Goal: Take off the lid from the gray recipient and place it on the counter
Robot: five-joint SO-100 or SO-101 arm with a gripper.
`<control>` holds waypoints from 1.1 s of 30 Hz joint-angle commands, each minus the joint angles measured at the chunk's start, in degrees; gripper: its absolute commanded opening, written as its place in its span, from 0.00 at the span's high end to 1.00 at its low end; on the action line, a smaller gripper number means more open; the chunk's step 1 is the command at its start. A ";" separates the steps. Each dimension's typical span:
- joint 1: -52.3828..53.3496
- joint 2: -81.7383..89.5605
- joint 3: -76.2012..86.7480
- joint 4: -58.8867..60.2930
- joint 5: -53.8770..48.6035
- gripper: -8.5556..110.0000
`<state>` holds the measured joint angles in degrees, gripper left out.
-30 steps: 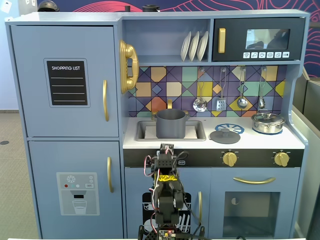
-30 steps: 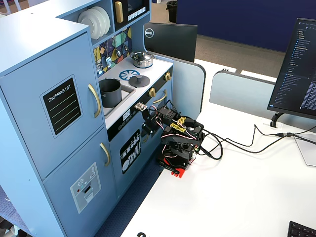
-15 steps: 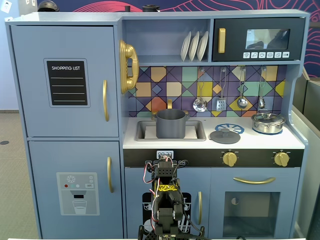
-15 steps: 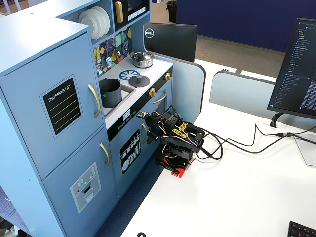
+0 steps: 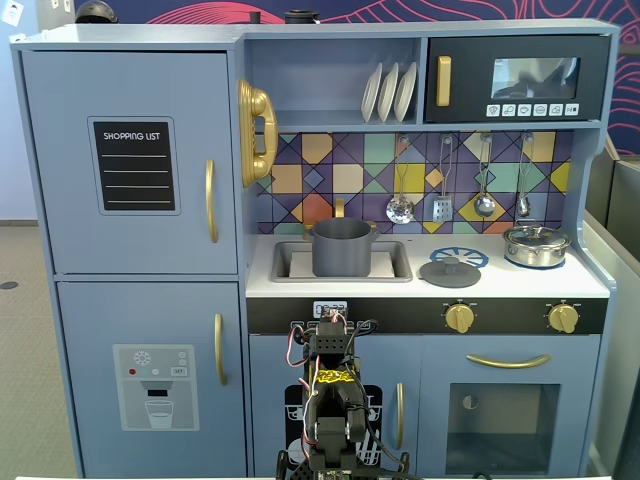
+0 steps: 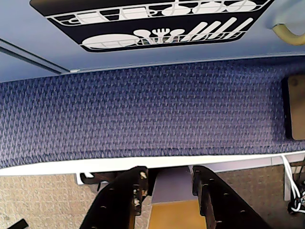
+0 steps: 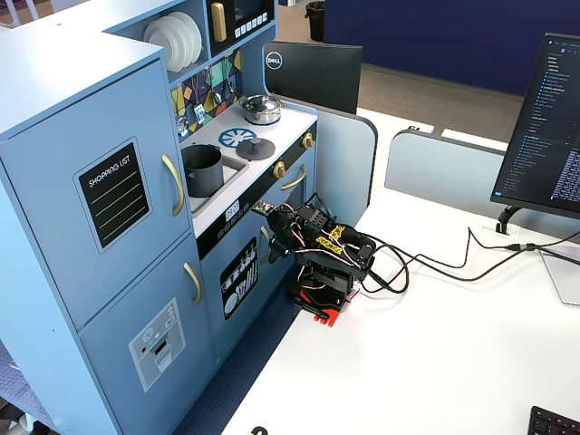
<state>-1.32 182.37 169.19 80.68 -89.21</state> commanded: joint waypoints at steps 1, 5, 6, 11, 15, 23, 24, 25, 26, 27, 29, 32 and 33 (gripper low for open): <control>-0.35 -0.26 2.81 6.15 -3.69 0.90; 1.14 -0.26 2.81 -6.68 -2.20 0.89; 1.32 -0.26 2.81 -9.40 -2.02 0.89; 1.32 -0.26 2.81 -14.68 -0.35 0.88; 0.79 -0.26 2.81 -5.89 -2.11 0.88; -0.35 -0.26 2.81 6.94 0.62 0.86; -0.18 -0.26 2.81 7.03 0.88 0.86; -0.18 -0.26 2.81 7.03 1.32 0.86; -0.18 -0.26 2.81 7.03 1.32 0.86; -0.18 -0.26 2.81 7.03 1.32 0.86; -0.18 -0.26 2.81 7.03 1.32 0.86; -0.18 -0.26 2.81 7.03 1.41 0.86; -0.18 -0.26 2.81 7.03 1.41 0.86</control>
<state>-1.23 182.64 171.12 78.05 -89.65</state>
